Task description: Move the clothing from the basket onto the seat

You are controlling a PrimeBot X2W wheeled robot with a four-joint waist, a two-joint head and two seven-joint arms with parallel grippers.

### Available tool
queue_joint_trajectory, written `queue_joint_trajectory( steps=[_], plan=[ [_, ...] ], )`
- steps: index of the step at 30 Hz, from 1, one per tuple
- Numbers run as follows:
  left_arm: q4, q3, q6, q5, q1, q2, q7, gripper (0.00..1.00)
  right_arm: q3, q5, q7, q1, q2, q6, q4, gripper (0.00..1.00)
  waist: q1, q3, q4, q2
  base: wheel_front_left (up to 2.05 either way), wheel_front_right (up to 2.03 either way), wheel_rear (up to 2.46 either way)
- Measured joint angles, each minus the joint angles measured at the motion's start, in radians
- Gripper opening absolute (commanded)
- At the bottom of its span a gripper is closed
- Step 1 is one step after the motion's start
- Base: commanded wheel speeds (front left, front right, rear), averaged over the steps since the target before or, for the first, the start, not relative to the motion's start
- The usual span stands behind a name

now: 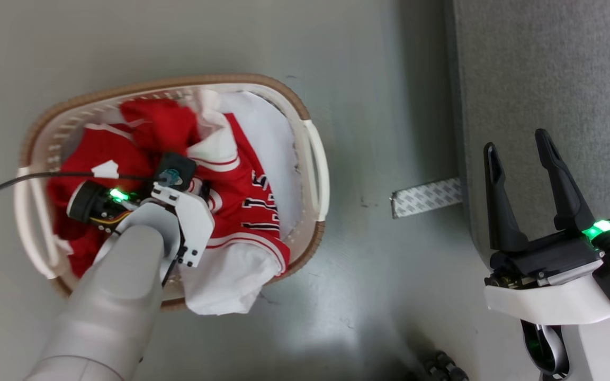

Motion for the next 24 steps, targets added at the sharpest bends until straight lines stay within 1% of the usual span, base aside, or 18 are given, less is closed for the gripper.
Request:
queue_joint_trajectory(
  steps=[5,6,7,8,9,13,17,24],
  plan=[
    [0.04,-0.009,-0.01,-0.007,-0.021,-0.009,-0.009,1.0,0.002,0.003,0.0,0.012,0.0,0.0,-0.002,1.0,0.0,0.029,-0.022,0.0,0.0,0.0,0.0],
    [0.046,-0.012,-0.011,-0.009,-0.024,-0.015,-0.012,0.79,0.001,0.002,0.0,0.012,0.0,0.0,-0.002,1.0,0.0,0.032,-0.023,0.0,0.0,0.0,0.0],
    [0.05,-0.016,-0.012,-0.012,-0.027,-0.023,-0.018,0.52,0.0,0.002,0.0,0.012,0.0,0.0,-0.002,1.0,0.0,0.033,-0.022,0.0,0.0,0.0,0.0],
    [0.054,-0.02,-0.017,-0.013,-0.03,-0.03,-0.024,0.21,-0.001,0.001,0.0,0.012,0.0,0.0,-0.002,1.0,0.0,0.034,-0.02,0.0,0.0,0.0,0.0],
    [0.058,-0.023,-0.019,-0.014,-0.033,-0.037,-0.029,0.0,-0.002,-0.001,0.0,0.012,0.0,0.0,-0.002,1.0,0.0,0.035,-0.017,0.0,0.0,0.0,0.0],
    [0.069,-0.027,-0.026,-0.031,-0.039,-0.056,-0.058,0.0,-0.002,-0.008,0.0,0.012,0.0,0.0,0.002,1.0,0.0,0.026,-0.003,0.0,0.0,0.0,0.0],
    [0.072,-0.033,-0.032,-0.047,-0.038,-0.071,-0.102,0.0,-0.006,-0.011,0.0,0.01,0.0,0.0,0.016,1.0,-0.0001,-0.006,0.013,0.0,0.0,0.0,0.0],
    [0.053,-0.053,-0.053,-0.106,0.036,-0.086,-0.169,0.0,-0.034,-0.022,0.0,0.026,0.001,0.0,0.067,1.0,-0.0001,-0.126,0.051,0.0,0.0,0.0,0.0]
  ],
)
